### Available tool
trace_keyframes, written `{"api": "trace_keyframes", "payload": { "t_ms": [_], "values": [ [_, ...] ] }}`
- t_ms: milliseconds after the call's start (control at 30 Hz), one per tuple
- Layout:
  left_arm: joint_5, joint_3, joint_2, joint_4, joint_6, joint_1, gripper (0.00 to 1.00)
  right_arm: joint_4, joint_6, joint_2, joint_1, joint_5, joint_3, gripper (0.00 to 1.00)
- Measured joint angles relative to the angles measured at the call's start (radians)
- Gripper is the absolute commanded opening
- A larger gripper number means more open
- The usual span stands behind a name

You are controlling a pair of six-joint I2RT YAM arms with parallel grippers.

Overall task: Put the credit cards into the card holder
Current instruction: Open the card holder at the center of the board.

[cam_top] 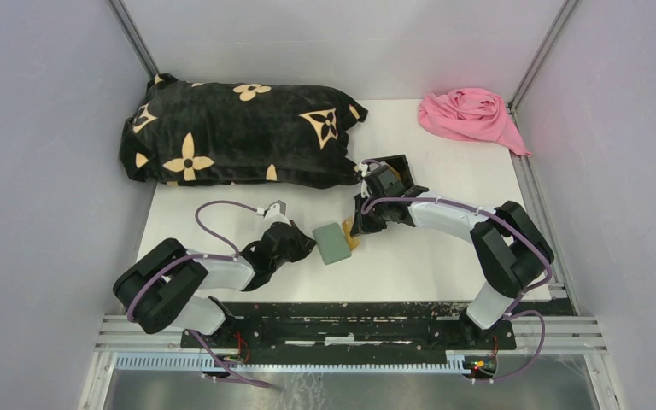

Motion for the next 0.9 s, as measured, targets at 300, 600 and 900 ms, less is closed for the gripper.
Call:
{"api": "trace_keyframes", "payload": {
  "t_ms": [300,600,900],
  "values": [
    [-0.001,0.011,0.015,0.005,0.0,0.0,0.08,0.037,0.016,0.0,-0.018,-0.029,-0.028,0.01],
    [-0.001,0.013,0.021,0.009,0.0,0.0,0.07,0.084,0.04,0.0,-0.039,-0.069,-0.063,0.01],
    [0.0,0.021,0.035,0.019,0.0,0.0,0.07,0.116,0.064,0.0,-0.048,-0.096,-0.079,0.01]
  ]
}}
